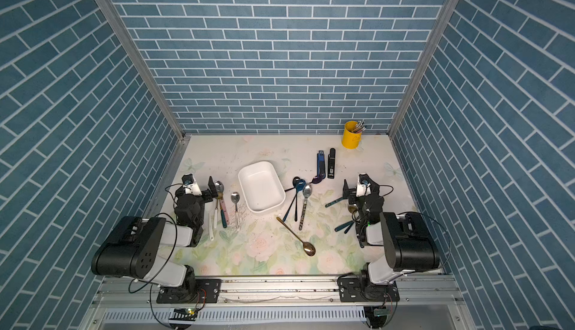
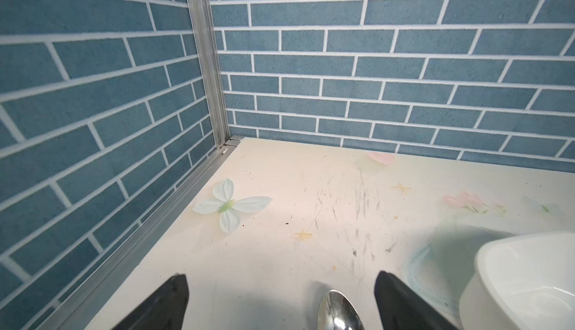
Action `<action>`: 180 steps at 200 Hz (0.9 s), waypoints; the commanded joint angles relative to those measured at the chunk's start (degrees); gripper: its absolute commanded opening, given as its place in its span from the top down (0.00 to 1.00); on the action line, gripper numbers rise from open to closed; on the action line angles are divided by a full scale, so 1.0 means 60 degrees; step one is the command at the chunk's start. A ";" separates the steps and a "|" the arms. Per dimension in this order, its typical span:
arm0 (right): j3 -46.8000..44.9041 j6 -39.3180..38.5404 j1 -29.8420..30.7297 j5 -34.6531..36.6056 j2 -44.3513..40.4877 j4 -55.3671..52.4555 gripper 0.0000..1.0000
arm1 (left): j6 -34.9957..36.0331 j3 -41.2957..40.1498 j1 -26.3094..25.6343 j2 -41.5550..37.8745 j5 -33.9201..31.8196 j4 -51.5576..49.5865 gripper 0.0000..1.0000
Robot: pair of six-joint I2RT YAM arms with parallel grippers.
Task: Put the spoon into the storage box
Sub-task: Adjust the storage box at the center of the board.
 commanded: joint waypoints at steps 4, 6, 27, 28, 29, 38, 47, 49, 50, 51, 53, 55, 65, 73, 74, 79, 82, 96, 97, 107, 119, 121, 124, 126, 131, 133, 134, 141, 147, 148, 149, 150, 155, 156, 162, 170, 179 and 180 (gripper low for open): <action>-0.0009 -0.0099 -0.0036 0.0031 -0.0009 0.0049 0.00 | 0.0069 -0.0094 0.0054 0.0037 0.0035 0.0245 0.01; -0.0015 -0.0099 -0.0031 0.0031 -0.0009 0.0048 0.00 | 0.0069 -0.0093 0.0054 0.0026 0.0044 0.0252 0.00; -0.0001 -0.0099 -0.0029 0.0031 -0.0009 0.0047 0.00 | 0.0076 -0.0070 0.0054 0.0038 0.0034 0.0245 0.00; -0.0002 -0.0100 -0.0029 0.0031 -0.0009 0.0050 0.00 | 0.0073 -0.0076 0.0054 0.0030 0.0035 0.0245 0.00; -0.0002 -0.0100 -0.0029 0.0031 -0.0009 0.0051 0.00 | 0.0071 -0.0072 0.0054 0.0034 0.0036 0.0245 0.00; 0.0001 -0.0086 -0.0026 0.0031 -0.0009 0.0052 0.00 | 0.0071 -0.0094 0.0054 0.0024 0.0042 0.0245 0.00; 0.0000 -0.0085 -0.0029 0.0031 -0.0009 0.0038 0.00 | 0.0071 -0.0084 0.0054 0.0031 0.0040 0.0245 0.01; -0.0002 -0.0085 -0.0029 0.0031 -0.0016 0.0034 0.00 | 0.0069 -0.0094 0.0054 0.0025 0.0049 0.0245 0.00; -0.0002 -0.0085 -0.0029 0.0031 -0.0012 0.0029 0.00 | 0.0069 -0.0088 0.0054 0.0024 0.0043 0.0245 0.00; 0.0005 -0.0078 -0.0029 0.0031 -0.0010 0.0026 0.00 | 0.0069 -0.0085 0.0054 0.0038 0.0040 0.0245 0.00; 0.0014 -0.0065 -0.0029 0.0031 0.0002 0.0013 0.00 | 0.0069 -0.0094 0.0054 0.0038 0.0034 0.0252 0.00; 0.0024 -0.0051 -0.0029 0.0031 0.0005 0.0010 0.00 | 0.0069 -0.0089 0.0050 0.0038 0.0040 0.0243 0.00; 0.0099 0.0079 -0.0079 0.0090 0.0030 -0.0120 0.00 | 0.0080 -0.0041 0.0061 0.0037 0.0067 0.0180 0.00; 0.0102 0.0091 -0.0123 0.0066 0.0031 -0.0117 0.00 | 0.0068 -0.0058 0.0068 0.0041 0.0066 0.0207 0.01; 0.0101 0.0091 -0.0127 0.0063 0.0026 -0.0127 0.00 | 0.0069 -0.0063 0.0068 0.0039 0.0066 0.0211 0.01; 0.0101 0.0093 -0.0114 0.0068 0.0035 -0.0124 0.00 | 0.0073 -0.0056 0.0068 0.0032 0.0067 0.0194 0.00; 0.0108 0.0091 -0.0117 0.0061 0.0035 -0.0112 0.00 | 0.0077 -0.0054 0.0068 0.0031 0.0057 0.0194 0.00; 0.0101 0.0093 -0.0132 0.0034 0.0035 -0.0117 0.00 | 0.0069 -0.0058 0.0063 0.0034 0.0065 0.0196 0.00; 0.0101 0.0092 -0.0139 0.0032 0.0035 -0.0120 0.00 | 0.0062 -0.0056 0.0065 0.0028 0.0073 0.0191 0.00; 0.0101 0.0105 -0.0143 0.0031 0.0035 -0.0124 0.00 | 0.0067 -0.0053 0.0068 0.0038 0.0077 0.0186 0.00; 0.0086 0.0105 -0.0157 0.0031 0.0007 -0.0107 0.00 | 0.0070 -0.0054 0.0068 0.0030 0.0081 0.0190 0.00; 0.0079 0.0113 -0.0153 0.0031 0.0006 -0.0108 0.00 | 0.0069 -0.0061 0.0068 0.0028 0.0085 0.0187 0.00; 0.0076 0.0106 -0.0160 0.0031 -0.0005 -0.0101 0.00 | 0.0069 -0.0066 0.0068 0.0029 0.0080 0.0190 0.01; 0.0080 0.0106 -0.0157 0.0031 -0.0008 -0.0096 0.00 | 0.0069 -0.0060 0.0068 0.0035 0.0081 0.0187 0.00; 0.0066 0.0101 -0.0159 0.0050 -0.0030 -0.0078 0.00 | 0.0069 -0.0074 0.0063 0.0026 0.0081 0.0199 0.00; 0.0077 0.0115 -0.0160 0.0073 -0.0043 -0.0101 0.00 | 0.0069 -0.0069 0.0059 0.0024 0.0074 0.0211 0.00; 0.0089 0.0125 -0.0161 0.0096 -0.0062 -0.0134 0.00 | 0.0069 -0.0083 0.0064 0.0016 0.0078 0.0206 0.00; 0.0233 0.0208 -0.0161 0.0323 -0.0259 -0.0514 0.00 | 0.0055 -0.0056 0.0068 -0.0010 0.0050 0.0234 0.00; 0.0393 0.0293 -0.0160 0.0598 -0.0512 -0.1029 0.00 | 0.0012 0.0111 0.0068 -0.0139 -0.0015 -0.0134 0.00; 0.0437 0.0302 -0.0160 0.0644 -0.0546 -0.1125 0.00 | 0.0011 0.0146 0.0068 -0.0168 -0.0018 -0.0252 0.00; 0.0474 0.0313 -0.0161 0.0689 -0.0585 -0.1218 0.00 | 0.0011 0.0171 0.0068 -0.0197 -0.0020 -0.0341 0.00; 0.0507 0.0327 -0.0161 0.0726 -0.0634 -0.1337 0.00 | 0.0003 0.0198 0.0068 -0.0219 -0.0021 -0.0407 0.00; 0.0698 0.0373 -0.0160 0.0868 -0.0821 -0.1848 0.00 | -0.0003 0.0352 0.0061 -0.0322 -0.0096 -0.0715 0.00; 0.0744 0.0378 -0.0153 0.0896 -0.0854 -0.1938 0.00 | -0.0011 0.0420 0.0057 -0.0355 -0.0117 -0.0836 0.00; 0.0970 0.0408 -0.0154 0.1007 -0.1091 -0.2508 0.02 | -0.0107 0.0832 0.0061 -0.0504 -0.0289 -0.1651 0.00; 0.1279 0.0375 -0.0146 0.1063 -0.1399 -0.3245 0.05 | -0.0212 0.1449 0.0068 -0.0724 -0.0569 -0.2783 0.00; 0.1767 0.0380 -0.0124 0.1135 -0.1757 -0.4328 0.08 | -0.0231 0.2136 0.0068 -0.0920 -0.0651 -0.4178 0.00; 0.1827 0.0389 -0.0121 0.1147 -0.1791 -0.4474 0.08 | -0.0235 0.2221 0.0068 -0.0947 -0.0651 -0.4310 0.00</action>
